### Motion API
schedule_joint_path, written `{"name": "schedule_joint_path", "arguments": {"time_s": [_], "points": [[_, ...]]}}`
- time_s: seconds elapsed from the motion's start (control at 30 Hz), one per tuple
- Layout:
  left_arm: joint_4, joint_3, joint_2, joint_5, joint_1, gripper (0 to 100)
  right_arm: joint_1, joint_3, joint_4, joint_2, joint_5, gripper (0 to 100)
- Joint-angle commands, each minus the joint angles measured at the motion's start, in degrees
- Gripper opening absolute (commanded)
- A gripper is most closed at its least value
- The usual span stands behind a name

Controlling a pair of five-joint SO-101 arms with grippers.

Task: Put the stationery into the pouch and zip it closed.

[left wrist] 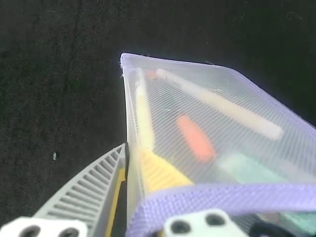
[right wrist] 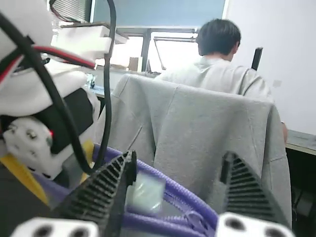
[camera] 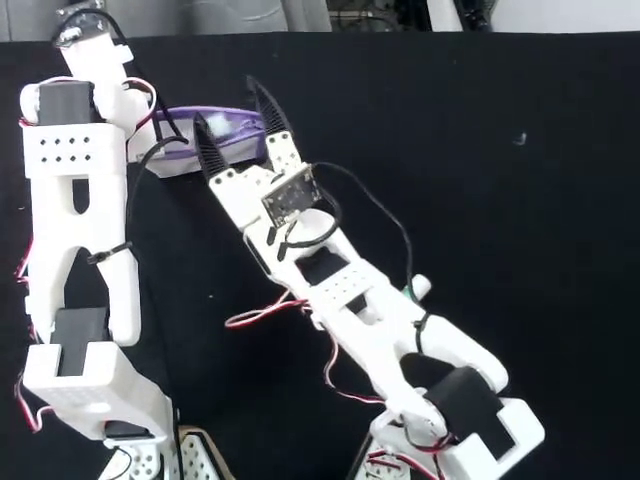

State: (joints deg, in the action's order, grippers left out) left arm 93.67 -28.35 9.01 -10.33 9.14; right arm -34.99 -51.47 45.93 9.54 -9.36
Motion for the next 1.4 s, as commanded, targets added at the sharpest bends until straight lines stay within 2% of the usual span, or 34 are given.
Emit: {"name": "schedule_joint_path", "arguments": {"time_s": [0.0, 0.17, 0.27, 0.43, 0.57, 0.63, 0.73, 0.9, 1.1, 1.27, 1.37], "points": [[-0.79, 1.71, 0.88, -0.18, 0.04, 3, 1.67, -0.66, 0.35, 3.56, -0.62, 26.6], [-0.79, 1.71, 0.88, -0.18, 0.13, 3, 3.08, -5.41, 0.09, 11.82, -0.53, 22.0], [-0.79, 1.63, 0.88, -0.18, 1.01, 3, 3.87, -7.52, -6.95, 18.33, -0.44, 20.6], [-1.93, 1.63, 0.88, -0.18, 2.68, 3, 7.74, -5.49, -38.59, 31.96, 1.23, 20.2], [-1.93, 1.63, 0.88, -0.18, 2.95, 3, 14.42, 1.1, -66.73, 41.98, 10.99, 21.0], [-1.93, 1.63, 0.88, -0.18, 2.95, 3, 17.41, 4.62, -78.42, 45.58, 14.07, 22.0], [-1.93, 1.63, 0.88, -0.18, 2.86, 3, 20.31, 8.22, -90.73, 49.1, 15.3, 24.5], [-1.85, 1.63, 0.88, -0.18, 3.12, 3, 21.36, 8.04, -102.51, 49.89, 16.44, 25.9], [-1.67, 1.63, 0.88, -0.26, 2.95, 3, 24.26, 5.05, -115.34, 49.89, 27.08, 26.2], [-1.67, 1.63, 0.88, -0.26, 2.86, 3, 32.09, -0.04, -113.32, 49.89, 30.77, 26.3], [-1.76, 1.71, 0.88, -0.26, 2.86, 3, 33.05, -4.35, -112.7, 48.84, 30.68, 26.3]]}}
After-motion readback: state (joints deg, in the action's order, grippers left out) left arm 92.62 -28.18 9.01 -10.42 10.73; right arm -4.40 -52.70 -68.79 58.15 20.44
